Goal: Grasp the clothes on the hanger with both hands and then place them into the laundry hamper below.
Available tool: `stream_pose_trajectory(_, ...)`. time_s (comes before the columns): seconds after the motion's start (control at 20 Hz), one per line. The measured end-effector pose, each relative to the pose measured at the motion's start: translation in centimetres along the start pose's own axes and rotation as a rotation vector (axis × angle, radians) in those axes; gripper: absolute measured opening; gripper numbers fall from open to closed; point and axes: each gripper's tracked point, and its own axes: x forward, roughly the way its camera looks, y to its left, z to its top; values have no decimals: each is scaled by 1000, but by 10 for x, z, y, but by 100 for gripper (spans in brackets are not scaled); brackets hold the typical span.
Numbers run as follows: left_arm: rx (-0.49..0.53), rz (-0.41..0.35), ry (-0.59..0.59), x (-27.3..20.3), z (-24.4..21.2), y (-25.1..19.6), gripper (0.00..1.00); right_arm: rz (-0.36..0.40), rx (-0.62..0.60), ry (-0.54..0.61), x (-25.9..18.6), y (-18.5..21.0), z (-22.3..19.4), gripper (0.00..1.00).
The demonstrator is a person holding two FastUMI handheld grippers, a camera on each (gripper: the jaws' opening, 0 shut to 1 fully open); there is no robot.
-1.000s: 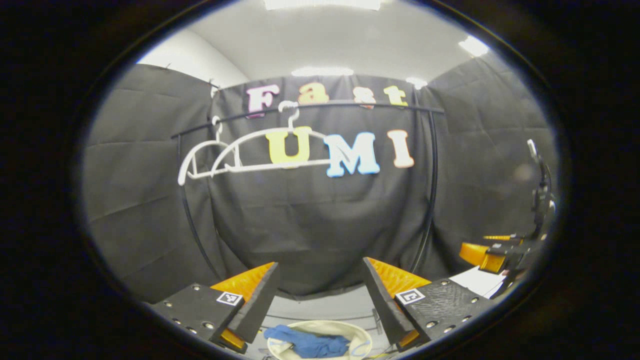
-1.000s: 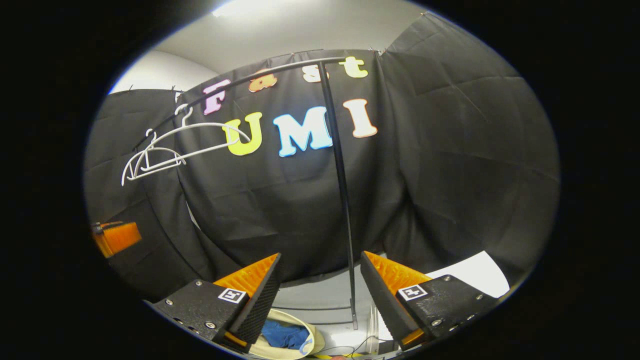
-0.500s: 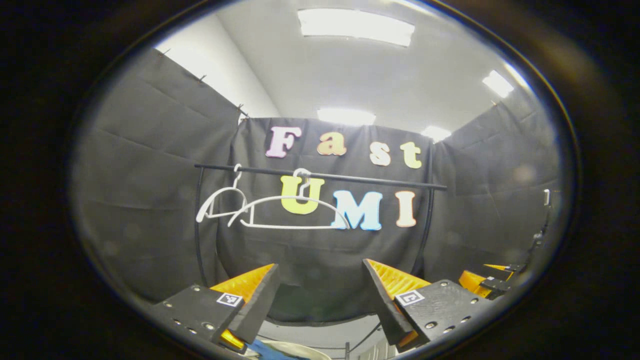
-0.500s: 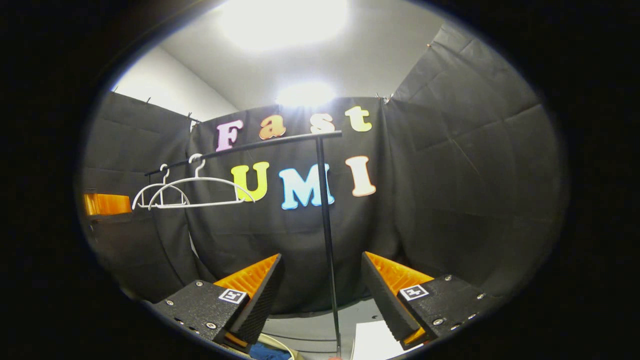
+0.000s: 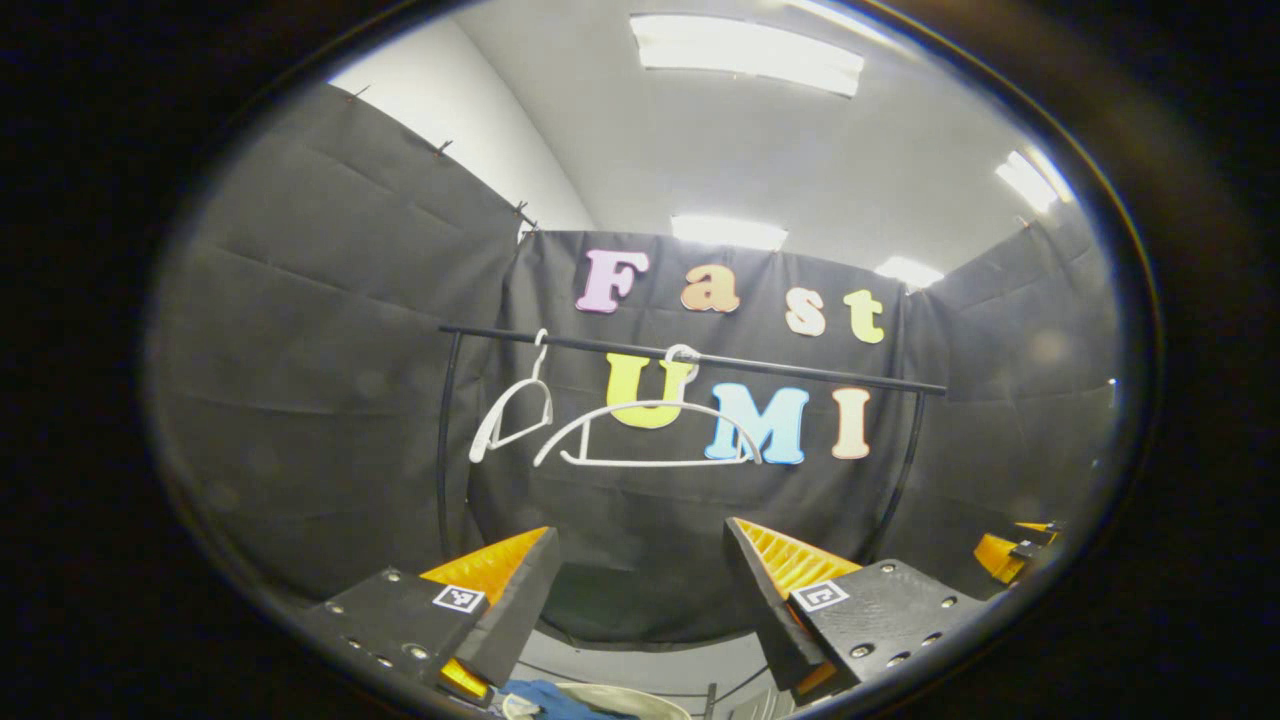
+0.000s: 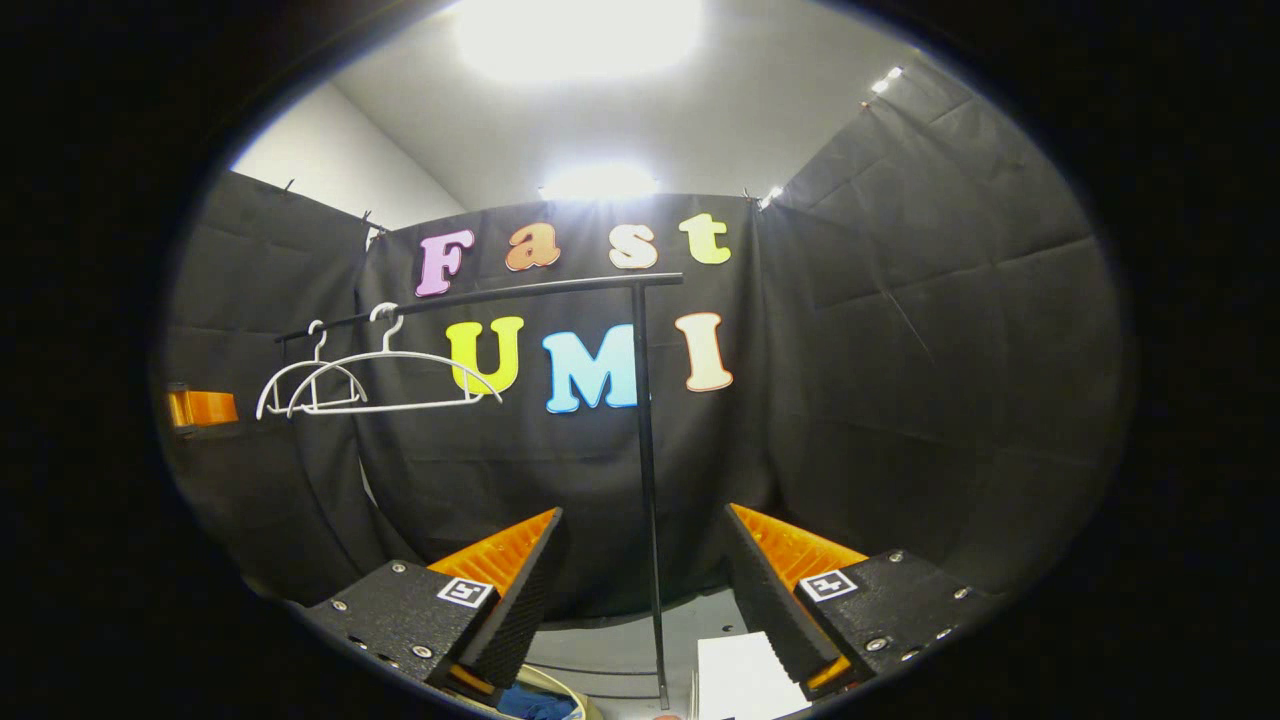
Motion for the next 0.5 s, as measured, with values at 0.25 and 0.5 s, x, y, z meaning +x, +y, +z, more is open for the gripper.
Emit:
stream_pose_trajectory(0.25, 60, -10, -27, -2, -6, 18, 94, -12, 17, -14, -1, 20, 0, 95)
stream_pose_trajectory(0.5, 76, -48, -31, -4, -16, 15, 94, -18, 1, -9, -7, 33, -1, 91)
